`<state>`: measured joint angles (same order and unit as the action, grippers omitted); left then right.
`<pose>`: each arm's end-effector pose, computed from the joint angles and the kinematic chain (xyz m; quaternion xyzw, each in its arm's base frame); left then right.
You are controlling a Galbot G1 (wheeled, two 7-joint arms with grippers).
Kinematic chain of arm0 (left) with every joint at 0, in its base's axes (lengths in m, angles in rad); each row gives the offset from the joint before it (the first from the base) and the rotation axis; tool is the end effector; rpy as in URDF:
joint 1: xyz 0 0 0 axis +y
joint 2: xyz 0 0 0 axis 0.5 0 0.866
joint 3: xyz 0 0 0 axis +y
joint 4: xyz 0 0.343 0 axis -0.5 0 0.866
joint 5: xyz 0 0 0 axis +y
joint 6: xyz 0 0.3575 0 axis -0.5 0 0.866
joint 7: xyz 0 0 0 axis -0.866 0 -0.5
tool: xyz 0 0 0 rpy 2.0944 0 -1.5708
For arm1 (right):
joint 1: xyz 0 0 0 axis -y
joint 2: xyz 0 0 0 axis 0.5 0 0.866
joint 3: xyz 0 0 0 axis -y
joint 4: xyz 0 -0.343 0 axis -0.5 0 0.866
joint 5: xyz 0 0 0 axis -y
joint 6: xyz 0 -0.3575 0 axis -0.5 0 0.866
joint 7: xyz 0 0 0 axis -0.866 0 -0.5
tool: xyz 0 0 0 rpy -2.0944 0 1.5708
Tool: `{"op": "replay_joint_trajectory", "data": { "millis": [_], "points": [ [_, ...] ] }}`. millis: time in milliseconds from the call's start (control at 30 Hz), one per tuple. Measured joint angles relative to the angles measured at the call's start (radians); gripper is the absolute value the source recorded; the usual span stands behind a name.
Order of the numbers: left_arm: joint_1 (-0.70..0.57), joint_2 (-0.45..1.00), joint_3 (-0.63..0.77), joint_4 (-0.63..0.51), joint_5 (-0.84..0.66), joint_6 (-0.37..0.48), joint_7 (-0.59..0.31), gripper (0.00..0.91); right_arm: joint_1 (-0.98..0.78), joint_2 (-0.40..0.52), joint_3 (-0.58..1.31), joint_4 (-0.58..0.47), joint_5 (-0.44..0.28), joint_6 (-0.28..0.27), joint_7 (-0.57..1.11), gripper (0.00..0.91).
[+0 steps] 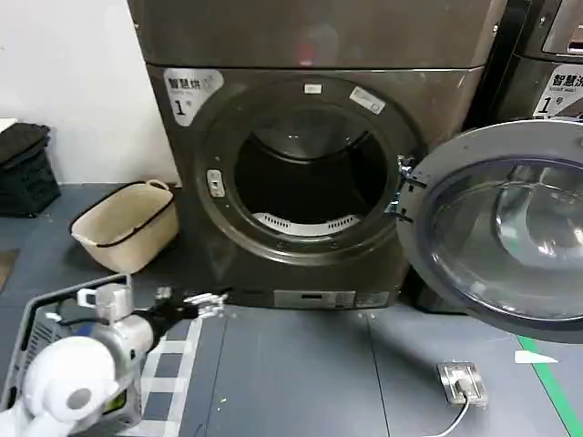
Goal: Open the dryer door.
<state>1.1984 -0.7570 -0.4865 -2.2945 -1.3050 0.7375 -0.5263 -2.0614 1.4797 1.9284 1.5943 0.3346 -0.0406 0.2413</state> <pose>0.2526 0.0704 -0.1196 -0.1280 -0.9515 0.0634 0.2724 -0.2245 -0.3815 -0.2092 -0.6796 -0.6515 0.2485 0.2280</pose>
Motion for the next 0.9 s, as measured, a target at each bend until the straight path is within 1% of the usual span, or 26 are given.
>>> {"op": "replay_joint_trajectory", "data": {
  "millis": [100, 233, 467, 733, 900],
  "points": [
    [0.027, 0.021, -0.026, -0.005, -0.127, 0.000, -0.135, 0.907, 0.000, 0.010, 0.000, -0.006, 0.014, 0.002, -0.004, 0.907],
    [0.081, 0.057, -0.076, 0.003, -0.259, -0.001, -0.248, 0.907, 0.001, 0.021, 0.001, -0.009, 0.025, 0.009, -0.019, 0.907],
    [0.162, 0.130, -0.151, 0.072, -0.439, -0.001, -0.338, 0.907, 0.004, 0.025, 0.000, -0.009, 0.040, 0.019, -0.029, 0.907],
    [0.158, 0.208, -0.175, 0.191, -0.657, -0.001, -0.459, 0.907, 0.006, 0.023, -0.004, -0.017, 0.056, 0.029, -0.044, 0.907],
    [0.167, 0.219, -0.202, 0.247, -0.766, -0.002, -0.570, 0.907, 0.011, 0.023, -0.011, -0.017, 0.074, 0.031, -0.049, 0.907]
  ]
}}
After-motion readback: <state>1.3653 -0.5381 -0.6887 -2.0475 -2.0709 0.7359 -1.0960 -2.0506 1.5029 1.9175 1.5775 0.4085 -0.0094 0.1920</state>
